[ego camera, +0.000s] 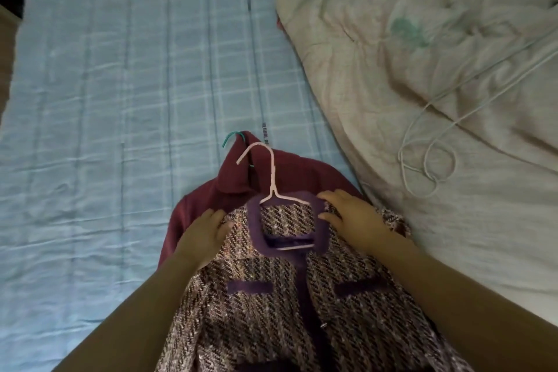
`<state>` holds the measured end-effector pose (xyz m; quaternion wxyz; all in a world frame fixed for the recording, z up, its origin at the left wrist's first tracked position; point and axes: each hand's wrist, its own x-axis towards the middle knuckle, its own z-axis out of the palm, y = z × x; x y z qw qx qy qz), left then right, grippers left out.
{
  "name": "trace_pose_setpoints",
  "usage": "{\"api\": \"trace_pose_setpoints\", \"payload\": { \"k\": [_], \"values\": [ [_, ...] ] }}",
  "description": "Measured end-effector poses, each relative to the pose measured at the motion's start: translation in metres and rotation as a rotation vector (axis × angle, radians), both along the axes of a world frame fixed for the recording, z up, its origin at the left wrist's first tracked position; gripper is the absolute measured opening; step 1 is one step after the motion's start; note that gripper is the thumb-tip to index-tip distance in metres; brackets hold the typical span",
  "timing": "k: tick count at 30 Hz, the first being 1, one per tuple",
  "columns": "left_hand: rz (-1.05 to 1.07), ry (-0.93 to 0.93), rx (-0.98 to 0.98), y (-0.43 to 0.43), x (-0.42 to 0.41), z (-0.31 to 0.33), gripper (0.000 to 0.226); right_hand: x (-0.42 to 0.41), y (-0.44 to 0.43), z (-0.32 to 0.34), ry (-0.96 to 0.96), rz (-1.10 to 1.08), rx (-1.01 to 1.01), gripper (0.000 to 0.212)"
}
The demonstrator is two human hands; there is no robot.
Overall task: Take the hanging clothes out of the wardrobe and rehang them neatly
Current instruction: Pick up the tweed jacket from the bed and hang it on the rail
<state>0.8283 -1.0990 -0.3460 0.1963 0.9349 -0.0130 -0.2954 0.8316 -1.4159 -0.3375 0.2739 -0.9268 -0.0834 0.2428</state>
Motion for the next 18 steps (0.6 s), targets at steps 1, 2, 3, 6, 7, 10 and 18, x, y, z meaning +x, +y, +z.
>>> {"api": "trace_pose_setpoints", "payload": {
  "k": [1,2,3,6,7,10,18],
  "values": [
    [0.025,-0.028,-0.03,0.001,-0.008,0.012,0.024,-0.007,0.001,0.008,-0.035,-0.004,0.025,0.04],
    [0.048,-0.073,-0.057,0.002,-0.016,0.024,0.021,-0.014,0.003,0.016,-0.064,-0.009,0.048,0.04],
    [0.066,-0.131,-0.075,0.002,-0.025,0.038,0.019,-0.02,0.005,0.025,-0.091,-0.016,0.07,0.039],
    [0.135,-0.289,-0.149,0.008,-0.055,0.076,0.02,-0.043,0.015,0.058,-0.209,-0.016,0.095,0.04],
    [0.149,-0.325,-0.169,0.012,-0.064,0.087,0.024,-0.051,0.02,0.069,-0.263,-0.01,0.095,0.041],
    [0.195,-0.433,-0.211,0.031,-0.101,0.118,0.029,-0.08,0.042,0.105,-0.417,0.033,0.12,0.045],
    [0.447,-0.646,-0.116,0.126,-0.261,0.178,0.025,-0.178,0.16,0.171,-0.611,0.19,0.131,0.043]
  ]
}}
